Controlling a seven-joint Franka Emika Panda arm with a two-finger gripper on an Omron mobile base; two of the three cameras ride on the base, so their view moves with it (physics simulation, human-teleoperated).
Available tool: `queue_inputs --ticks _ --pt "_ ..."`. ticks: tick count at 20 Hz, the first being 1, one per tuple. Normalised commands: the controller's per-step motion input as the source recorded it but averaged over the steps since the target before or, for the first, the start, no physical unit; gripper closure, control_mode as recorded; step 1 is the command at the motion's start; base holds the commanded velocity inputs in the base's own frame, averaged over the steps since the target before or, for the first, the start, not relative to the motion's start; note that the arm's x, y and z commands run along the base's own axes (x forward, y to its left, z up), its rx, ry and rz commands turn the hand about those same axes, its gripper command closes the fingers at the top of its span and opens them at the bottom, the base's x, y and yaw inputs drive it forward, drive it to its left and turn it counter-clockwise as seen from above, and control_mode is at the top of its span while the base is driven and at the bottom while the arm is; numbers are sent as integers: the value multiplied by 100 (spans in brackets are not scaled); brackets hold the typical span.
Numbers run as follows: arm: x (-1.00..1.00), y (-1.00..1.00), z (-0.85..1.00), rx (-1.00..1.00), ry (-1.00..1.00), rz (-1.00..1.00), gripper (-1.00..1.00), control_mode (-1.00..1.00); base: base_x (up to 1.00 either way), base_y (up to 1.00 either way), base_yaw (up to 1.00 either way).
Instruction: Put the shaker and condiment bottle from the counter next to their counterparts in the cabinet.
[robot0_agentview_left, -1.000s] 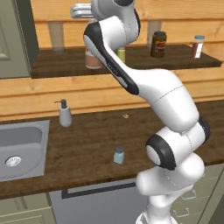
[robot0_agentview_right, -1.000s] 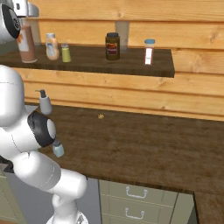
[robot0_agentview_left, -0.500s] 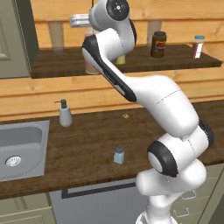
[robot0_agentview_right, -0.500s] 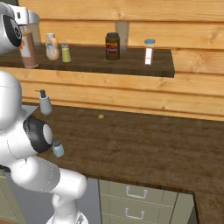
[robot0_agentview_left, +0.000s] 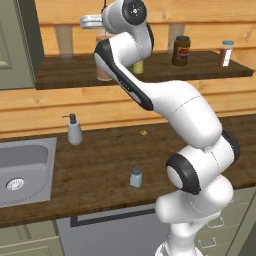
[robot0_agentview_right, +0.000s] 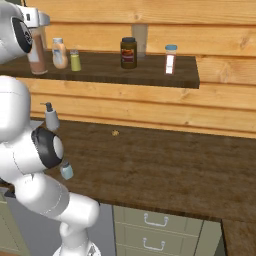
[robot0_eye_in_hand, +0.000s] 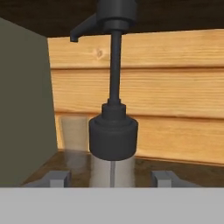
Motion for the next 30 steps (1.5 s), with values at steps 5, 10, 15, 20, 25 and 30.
queue_inputs --ticks 5,10,15,20,25,30 --pt "56 0 -10 0 0 0 100 -100 0 0 0" --pt "49 0 -17 0 0 0 100 -100 0 0 0" --pt "35 0 -25 0 0 0 -100 -100 0 0 0" --pt "24 0 -18 0 0 0 -100 -100 0 0 0" --pt "5 0 -19 0 -1 0 -100 -100 0 0 0" --pt "-13 0 -21 0 0 0 -100 -100 0 0 0"
